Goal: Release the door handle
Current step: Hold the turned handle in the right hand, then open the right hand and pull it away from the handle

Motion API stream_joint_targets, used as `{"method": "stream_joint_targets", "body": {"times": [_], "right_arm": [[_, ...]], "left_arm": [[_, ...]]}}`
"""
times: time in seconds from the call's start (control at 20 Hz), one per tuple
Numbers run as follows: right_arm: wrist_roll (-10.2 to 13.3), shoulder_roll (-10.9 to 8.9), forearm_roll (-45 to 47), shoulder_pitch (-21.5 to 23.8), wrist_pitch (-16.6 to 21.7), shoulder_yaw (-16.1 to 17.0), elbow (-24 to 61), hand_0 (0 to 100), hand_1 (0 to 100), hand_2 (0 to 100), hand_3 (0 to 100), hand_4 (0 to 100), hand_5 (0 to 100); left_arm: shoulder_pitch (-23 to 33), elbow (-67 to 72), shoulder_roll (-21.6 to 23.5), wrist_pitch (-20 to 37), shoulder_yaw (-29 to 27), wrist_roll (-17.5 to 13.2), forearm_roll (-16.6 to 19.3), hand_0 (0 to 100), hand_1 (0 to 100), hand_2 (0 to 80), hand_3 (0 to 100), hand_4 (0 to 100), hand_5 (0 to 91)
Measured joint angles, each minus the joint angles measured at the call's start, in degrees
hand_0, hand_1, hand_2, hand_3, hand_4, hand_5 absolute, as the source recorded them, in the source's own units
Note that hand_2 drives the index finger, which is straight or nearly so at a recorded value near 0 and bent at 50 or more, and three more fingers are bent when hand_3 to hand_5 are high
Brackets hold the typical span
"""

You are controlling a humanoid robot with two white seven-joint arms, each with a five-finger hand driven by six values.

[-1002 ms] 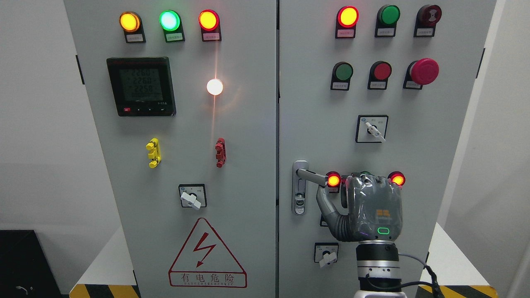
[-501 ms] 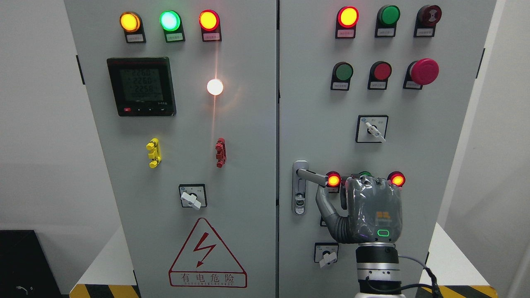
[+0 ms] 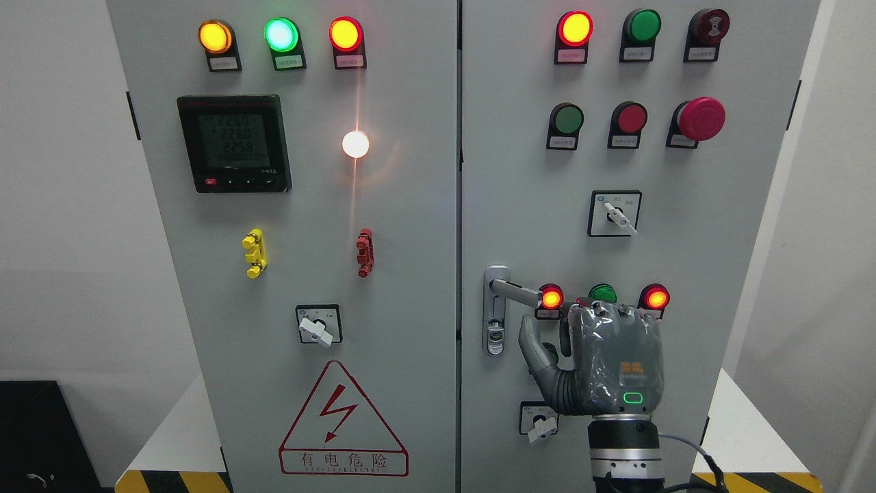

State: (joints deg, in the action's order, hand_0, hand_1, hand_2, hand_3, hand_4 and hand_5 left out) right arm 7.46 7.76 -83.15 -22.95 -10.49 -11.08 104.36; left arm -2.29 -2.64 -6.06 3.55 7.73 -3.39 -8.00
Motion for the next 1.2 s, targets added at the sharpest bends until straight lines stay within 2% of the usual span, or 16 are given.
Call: {"method": "stream_joint_targets", "body": {"times": [0.1,0.15,0.25,0.4,0.55,0.6,0.65,0.8,0.9,0.95,1.0,1.05,1.1,1.15,1.2], "right_arm": [[0.0,-0.16,0.0,0.9,0.3,0.0,0.6,55,24,87,100,97,98],[0.0,-0.22,0.0,1.4,0.6,0.1,1.0,54,24,82,100,94,94],[0.1,-0.36,0.1,2.7,1.6,0.3,1.7,54,24,80,100,92,92],[0.6,-0.49,0.1,4.8,5.3,1.2,3.0,54,23,77,99,91,90],[1.8,-0.54,0.2,6.4,10.5,3.3,4.2,53,23,69,93,85,81],[2.0,-0.54,0.3,6.8,12.4,3.9,4.6,53,23,65,88,81,75],[2.1,-0.54,0.5,7.2,14.0,4.7,4.9,53,23,64,88,80,74],[2.2,-0.55,2.1,7.9,17.9,6.8,5.8,52,22,53,76,73,70],[2.3,-0.6,3.4,8.4,20.6,8.5,6.3,51,22,45,65,68,69],[2.3,-0.6,3.9,8.7,21.8,9.5,6.6,50,22,45,64,67,69],[2.3,-0.61,4.4,8.9,23.1,10.3,6.7,50,22,40,57,62,67],[2.3,-0.61,4.7,9.2,24.3,11.2,6.9,50,22,34,47,51,57],[2.3,-0.61,5.1,9.5,25.5,12.1,7.1,50,22,34,46,50,56],[2.3,-0.6,5.5,9.6,26.8,13.0,7.2,50,22,32,41,44,46],[2.3,-0.59,6.3,9.8,28.2,13.9,7.4,50,22,32,40,42,42]], "left_arm": [[0.0,0.0,0.0,0.0,0.0,0.0,0.0,12,56,0.0,0,0,0.0],[0.0,0.0,0.0,0.0,0.0,0.0,0.0,12,56,0.0,0,0,0.0],[0.0,0.0,0.0,0.0,0.0,0.0,0.0,12,56,0.0,0,0,0.0],[0.0,0.0,0.0,0.0,0.0,0.0,0.0,12,56,0.0,0,0,0.0],[0.0,0.0,0.0,0.0,0.0,0.0,0.0,12,56,0.0,0,0,0.0],[0.0,0.0,0.0,0.0,0.0,0.0,0.0,12,56,0.0,0,0,0.0],[0.0,0.0,0.0,0.0,0.0,0.0,0.0,12,56,0.0,0,0,0.0],[0.0,0.0,0.0,0.0,0.0,0.0,0.0,12,56,0.0,0,0,0.0],[0.0,0.0,0.0,0.0,0.0,0.0,0.0,12,56,0.0,0,0,0.0],[0.0,0.0,0.0,0.0,0.0,0.0,0.0,12,56,0.0,0,0,0.0],[0.0,0.0,0.0,0.0,0.0,0.0,0.0,12,56,0.0,0,0,0.0],[0.0,0.0,0.0,0.0,0.0,0.0,0.0,12,56,0.0,0,0,0.0],[0.0,0.0,0.0,0.0,0.0,0.0,0.0,12,56,0.0,0,0,0.0],[0.0,0.0,0.0,0.0,0.0,0.0,0.0,12,56,0.0,0,0,0.0],[0.0,0.0,0.0,0.0,0.0,0.0,0.0,12,56,0.0,0,0,0.0]]}}
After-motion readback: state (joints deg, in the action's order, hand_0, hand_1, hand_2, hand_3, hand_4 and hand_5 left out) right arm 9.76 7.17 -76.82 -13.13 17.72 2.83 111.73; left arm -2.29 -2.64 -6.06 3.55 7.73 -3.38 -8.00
